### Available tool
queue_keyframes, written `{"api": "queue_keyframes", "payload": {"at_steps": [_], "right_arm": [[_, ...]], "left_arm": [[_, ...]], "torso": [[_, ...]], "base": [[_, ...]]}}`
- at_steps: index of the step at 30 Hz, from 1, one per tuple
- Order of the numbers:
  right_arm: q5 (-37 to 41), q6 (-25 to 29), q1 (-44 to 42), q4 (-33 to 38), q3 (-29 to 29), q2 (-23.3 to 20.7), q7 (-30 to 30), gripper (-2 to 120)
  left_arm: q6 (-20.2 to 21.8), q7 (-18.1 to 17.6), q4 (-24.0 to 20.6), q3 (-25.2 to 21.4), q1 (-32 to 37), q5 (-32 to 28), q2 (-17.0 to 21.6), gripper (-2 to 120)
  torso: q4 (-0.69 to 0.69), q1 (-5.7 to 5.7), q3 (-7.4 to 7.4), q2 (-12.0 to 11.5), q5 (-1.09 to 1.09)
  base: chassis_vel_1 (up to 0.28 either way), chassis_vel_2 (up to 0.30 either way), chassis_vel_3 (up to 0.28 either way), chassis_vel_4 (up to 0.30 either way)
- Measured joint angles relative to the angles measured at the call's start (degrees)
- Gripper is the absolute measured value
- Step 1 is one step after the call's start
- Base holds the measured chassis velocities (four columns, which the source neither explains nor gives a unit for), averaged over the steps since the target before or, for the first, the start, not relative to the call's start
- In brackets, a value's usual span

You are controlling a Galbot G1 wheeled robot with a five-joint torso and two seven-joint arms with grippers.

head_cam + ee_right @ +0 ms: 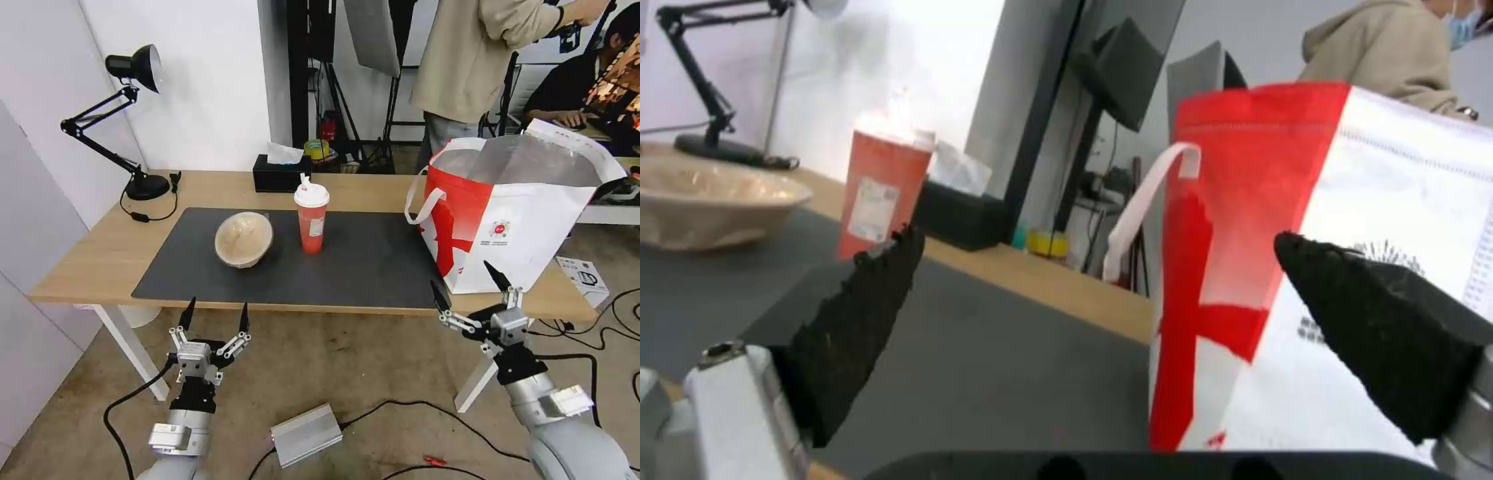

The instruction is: Pick up the trash from the table and place it into the takeout bag.

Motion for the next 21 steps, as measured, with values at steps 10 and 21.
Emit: {"api": "queue_keyframes", "payload": {"at_steps": [10,21], "right_arm": [[-0.3,3.1,-1.9,-1.7,0.5,0.2,-0.6,100],[-1.0,4.1,-2.2,-2.5,0.5,0.7,-0.7,100]], "left_arm": [[-0.1,0.0,0.2,0.0,0.1,-0.1,0.0,100],[-0.1,0.0,0.3,0.0,0.1,0.1,0.0,100]], "torso": [[0.00,0.00,0.00,0.0,0.00],[0.00,0.01,0.00,0.0,0.00]], "base": [[0.000,0.000,0.000,0.000],[0.000,0.000,0.000,0.000]]}}
